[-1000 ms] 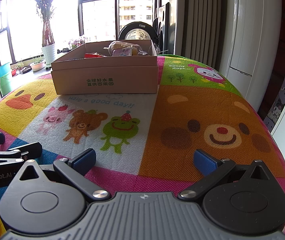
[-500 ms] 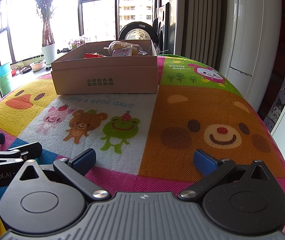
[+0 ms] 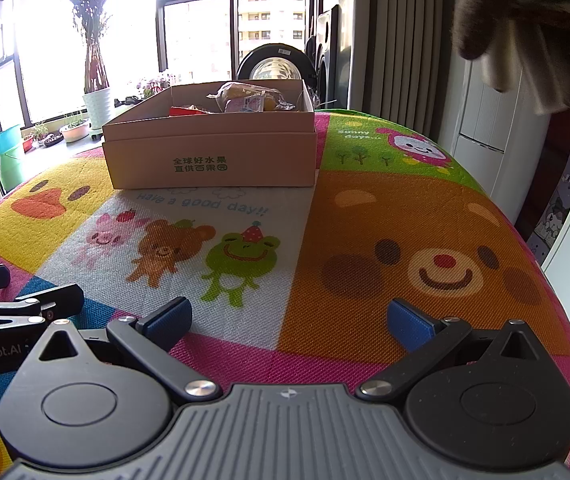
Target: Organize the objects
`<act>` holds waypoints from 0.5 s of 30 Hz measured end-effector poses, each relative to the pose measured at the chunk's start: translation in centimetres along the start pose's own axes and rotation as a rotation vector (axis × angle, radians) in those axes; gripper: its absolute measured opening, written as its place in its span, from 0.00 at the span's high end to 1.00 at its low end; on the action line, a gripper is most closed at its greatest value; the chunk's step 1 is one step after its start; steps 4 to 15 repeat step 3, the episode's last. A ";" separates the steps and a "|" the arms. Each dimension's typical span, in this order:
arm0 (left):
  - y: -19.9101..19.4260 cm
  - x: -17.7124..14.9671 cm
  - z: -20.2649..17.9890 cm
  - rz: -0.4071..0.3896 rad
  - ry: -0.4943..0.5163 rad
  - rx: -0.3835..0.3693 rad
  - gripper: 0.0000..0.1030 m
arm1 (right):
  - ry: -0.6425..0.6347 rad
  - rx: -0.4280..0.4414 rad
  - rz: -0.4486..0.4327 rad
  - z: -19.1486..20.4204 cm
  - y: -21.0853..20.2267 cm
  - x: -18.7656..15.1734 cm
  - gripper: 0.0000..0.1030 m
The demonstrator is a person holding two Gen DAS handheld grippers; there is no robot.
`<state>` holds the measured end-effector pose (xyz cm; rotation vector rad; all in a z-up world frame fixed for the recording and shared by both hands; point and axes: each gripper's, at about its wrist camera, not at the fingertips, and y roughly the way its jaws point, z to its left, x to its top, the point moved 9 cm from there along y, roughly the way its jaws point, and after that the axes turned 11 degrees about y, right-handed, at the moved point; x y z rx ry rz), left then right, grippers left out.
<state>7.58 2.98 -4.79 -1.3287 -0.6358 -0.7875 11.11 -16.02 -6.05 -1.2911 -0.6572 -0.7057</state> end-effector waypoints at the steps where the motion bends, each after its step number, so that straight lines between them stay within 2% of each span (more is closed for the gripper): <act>1: 0.0 0.0 0.0 -0.001 0.000 -0.002 0.09 | 0.000 0.000 0.000 0.0 0.0 0.0 0.00; 15: 0.0 0.0 0.0 -0.001 0.001 -0.003 0.09 | 0.000 0.000 0.000 0.1 0.0 0.0 0.00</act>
